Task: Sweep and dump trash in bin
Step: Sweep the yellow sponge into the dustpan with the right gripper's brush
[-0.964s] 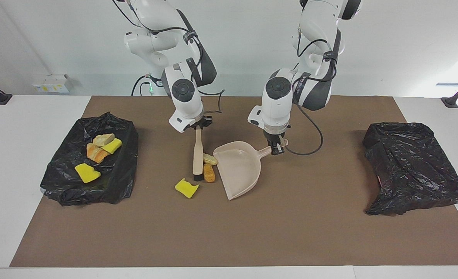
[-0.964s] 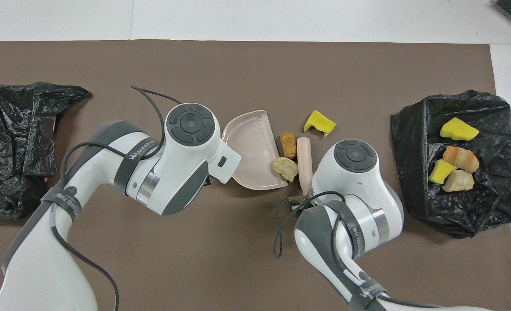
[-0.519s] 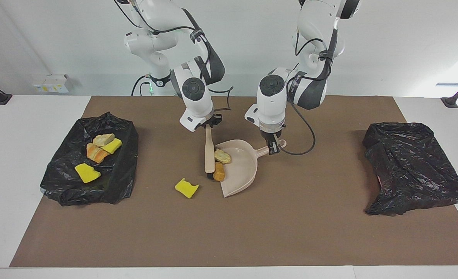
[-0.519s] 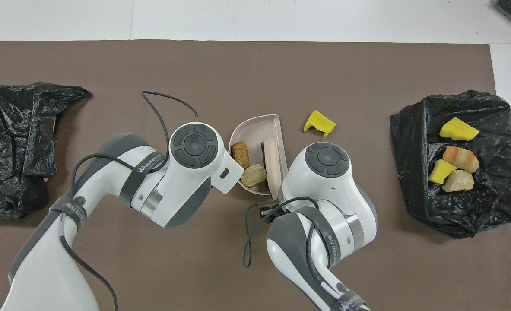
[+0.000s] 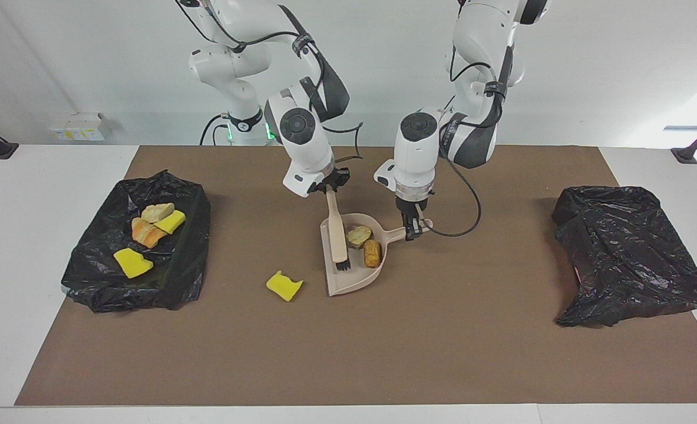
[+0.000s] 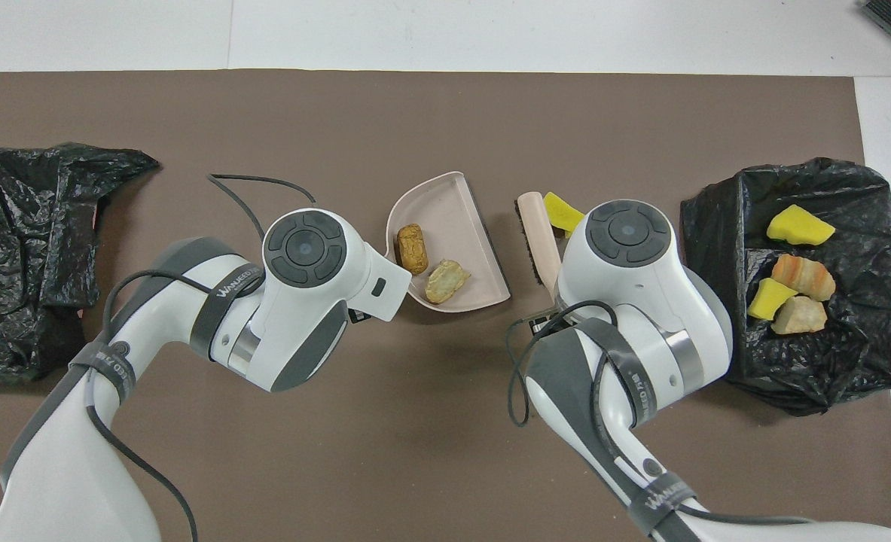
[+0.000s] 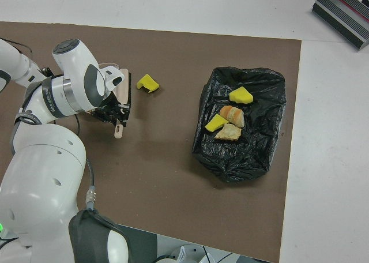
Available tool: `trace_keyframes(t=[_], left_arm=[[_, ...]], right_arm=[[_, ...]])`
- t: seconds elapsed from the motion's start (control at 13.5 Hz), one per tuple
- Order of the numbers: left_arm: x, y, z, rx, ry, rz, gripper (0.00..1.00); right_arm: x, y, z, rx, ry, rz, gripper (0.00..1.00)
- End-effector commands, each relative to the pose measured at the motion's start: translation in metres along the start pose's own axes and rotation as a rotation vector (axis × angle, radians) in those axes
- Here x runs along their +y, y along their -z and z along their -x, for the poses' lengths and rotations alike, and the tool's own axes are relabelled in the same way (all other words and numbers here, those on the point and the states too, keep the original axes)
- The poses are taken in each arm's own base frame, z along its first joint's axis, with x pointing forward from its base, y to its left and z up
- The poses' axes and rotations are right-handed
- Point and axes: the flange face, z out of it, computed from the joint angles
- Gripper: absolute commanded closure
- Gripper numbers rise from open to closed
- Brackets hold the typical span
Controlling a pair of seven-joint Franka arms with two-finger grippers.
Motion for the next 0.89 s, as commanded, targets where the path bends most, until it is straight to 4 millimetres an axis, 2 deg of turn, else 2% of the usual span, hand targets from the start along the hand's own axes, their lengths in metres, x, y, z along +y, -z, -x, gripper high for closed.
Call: trace_keyframes(t=[0.0, 0.07, 0.22, 0.3, 0.52, 0.67, 0.74, 0.82], left_arm=[[0.009, 0.008, 0.0, 0.011, 0.081, 0.005, 1.0], [0.011, 0.008, 0.0, 0.002, 0.081, 0.011, 1.0], [0.011, 0.008, 0.001, -0.003, 0.081, 0.014, 1.0], [0.012, 0.007, 0.002, -0.012, 0.079, 0.019, 1.0], [0.015, 0.005, 0.004, -0.023, 0.072, 0.028, 1.0], [0.017, 0.004, 0.005, -0.026, 0.069, 0.03, 1.0], [0.018, 0.004, 0.005, -0.026, 0.066, 0.03, 1.0], [0.019, 0.001, 0.006, -0.03, 0.056, 0.034, 1.0]], right_arm=[[0.05, 0.011, -0.029, -0.023, 0.034, 0.026, 1.0], [0.076, 0.002, -0.037, -0.035, 0.036, 0.026, 1.0], [0.085, -0.028, -0.054, -0.064, 0.101, 0.186, 1.0], [0.094, -0.038, -0.056, -0.081, 0.079, 0.146, 1.0], [0.1, -0.054, -0.064, -0.086, 0.105, 0.116, 1.0], [0.078, -0.053, -0.062, -0.091, 0.104, 0.041, 1.0], [0.06, -0.052, -0.061, -0.094, 0.11, -0.004, 1.0], [0.03, -0.045, -0.059, -0.095, 0.13, -0.044, 1.0]])
